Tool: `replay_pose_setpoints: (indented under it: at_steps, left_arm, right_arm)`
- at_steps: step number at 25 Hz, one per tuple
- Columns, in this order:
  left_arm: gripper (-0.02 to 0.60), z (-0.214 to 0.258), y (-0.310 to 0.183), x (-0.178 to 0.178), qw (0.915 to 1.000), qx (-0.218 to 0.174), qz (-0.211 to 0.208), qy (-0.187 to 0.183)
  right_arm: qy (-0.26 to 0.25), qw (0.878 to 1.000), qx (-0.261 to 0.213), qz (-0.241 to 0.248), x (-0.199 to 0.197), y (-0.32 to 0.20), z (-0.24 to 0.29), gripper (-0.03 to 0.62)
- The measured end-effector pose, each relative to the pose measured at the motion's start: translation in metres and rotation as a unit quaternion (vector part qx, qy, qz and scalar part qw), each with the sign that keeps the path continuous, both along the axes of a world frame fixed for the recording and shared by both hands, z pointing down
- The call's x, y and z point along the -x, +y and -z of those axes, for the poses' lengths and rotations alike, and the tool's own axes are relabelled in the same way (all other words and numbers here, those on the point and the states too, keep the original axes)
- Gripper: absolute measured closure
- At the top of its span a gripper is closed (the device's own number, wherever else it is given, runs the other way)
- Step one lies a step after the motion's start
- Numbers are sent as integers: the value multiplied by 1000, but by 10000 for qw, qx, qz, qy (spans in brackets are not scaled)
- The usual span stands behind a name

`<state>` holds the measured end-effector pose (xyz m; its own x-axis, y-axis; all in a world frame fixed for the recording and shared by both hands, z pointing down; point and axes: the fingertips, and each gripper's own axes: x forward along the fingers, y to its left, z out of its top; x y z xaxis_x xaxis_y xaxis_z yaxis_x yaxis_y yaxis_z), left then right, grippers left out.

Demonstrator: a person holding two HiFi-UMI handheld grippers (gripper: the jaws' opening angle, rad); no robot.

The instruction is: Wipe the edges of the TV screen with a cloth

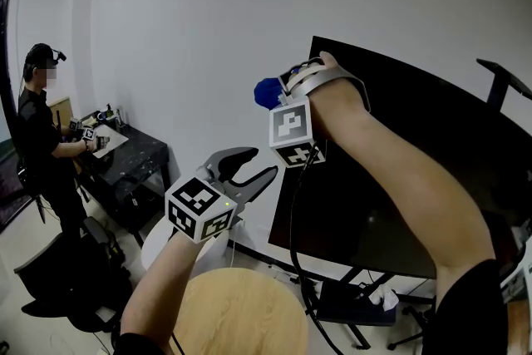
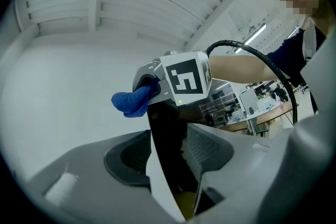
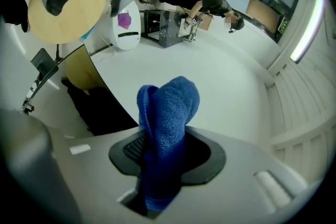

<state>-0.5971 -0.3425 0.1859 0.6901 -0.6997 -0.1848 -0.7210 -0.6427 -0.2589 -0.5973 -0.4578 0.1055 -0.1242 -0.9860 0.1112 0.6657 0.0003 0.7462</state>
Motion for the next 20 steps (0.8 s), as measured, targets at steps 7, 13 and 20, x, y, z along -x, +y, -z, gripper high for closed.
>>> replay_pose_setpoints:
  at_steps: [7, 13, 20]
  left_arm:
    - [377, -29, -8, 10, 9997, 248, 72, 24]
    - [370, -73, -14, 18, 9981, 603, 125, 8]
    - [368, -127, -17, 19, 9947, 1017, 133, 90]
  right_arm:
    - [-211, 9988, 439, -72, -2, -29, -66, 451]
    - [44, 9991, 400, -118, -4, -7, -98, 451]
    - [97, 9981, 604, -101, -4, -9, -161, 451]
